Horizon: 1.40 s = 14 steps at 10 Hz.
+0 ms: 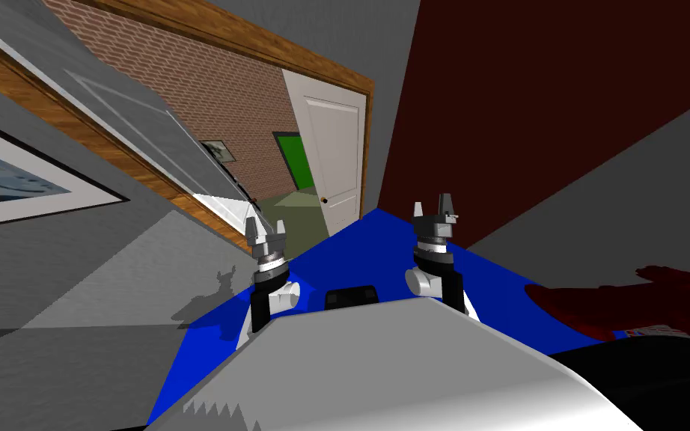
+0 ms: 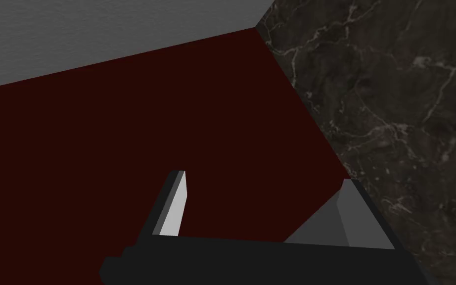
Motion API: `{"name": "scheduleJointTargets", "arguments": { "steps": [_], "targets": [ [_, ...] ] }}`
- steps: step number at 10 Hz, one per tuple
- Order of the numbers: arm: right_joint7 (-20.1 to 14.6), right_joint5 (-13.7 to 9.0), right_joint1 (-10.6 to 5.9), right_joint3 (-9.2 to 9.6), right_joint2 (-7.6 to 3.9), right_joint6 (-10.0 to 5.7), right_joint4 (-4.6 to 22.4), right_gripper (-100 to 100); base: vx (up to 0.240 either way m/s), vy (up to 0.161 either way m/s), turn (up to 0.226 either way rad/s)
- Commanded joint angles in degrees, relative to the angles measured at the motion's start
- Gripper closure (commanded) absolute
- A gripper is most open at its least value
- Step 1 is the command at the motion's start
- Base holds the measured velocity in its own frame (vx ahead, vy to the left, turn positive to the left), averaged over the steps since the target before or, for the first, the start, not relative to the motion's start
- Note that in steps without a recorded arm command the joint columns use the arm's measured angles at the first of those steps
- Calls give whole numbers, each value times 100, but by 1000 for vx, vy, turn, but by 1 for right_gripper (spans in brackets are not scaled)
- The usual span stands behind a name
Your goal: Push the door open
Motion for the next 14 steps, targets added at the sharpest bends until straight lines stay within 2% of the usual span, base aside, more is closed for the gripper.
{"name": "scheduleJointTargets", "arguments": {
  "steps": [1,8,9,14],
  "targets": [
    [185,-72,-37,-23,-69,-40,179,-100,28,3,215],
    [865,-338,-173,-108,-277,-189,834,-100,53,-6,172],
    [1059,-414,-212,-133,-331,-231,1022,-100,60,-14,260],
    [1635,-639,-327,-205,-477,-357,1578,-100,60,-9,193]
  ]
}}
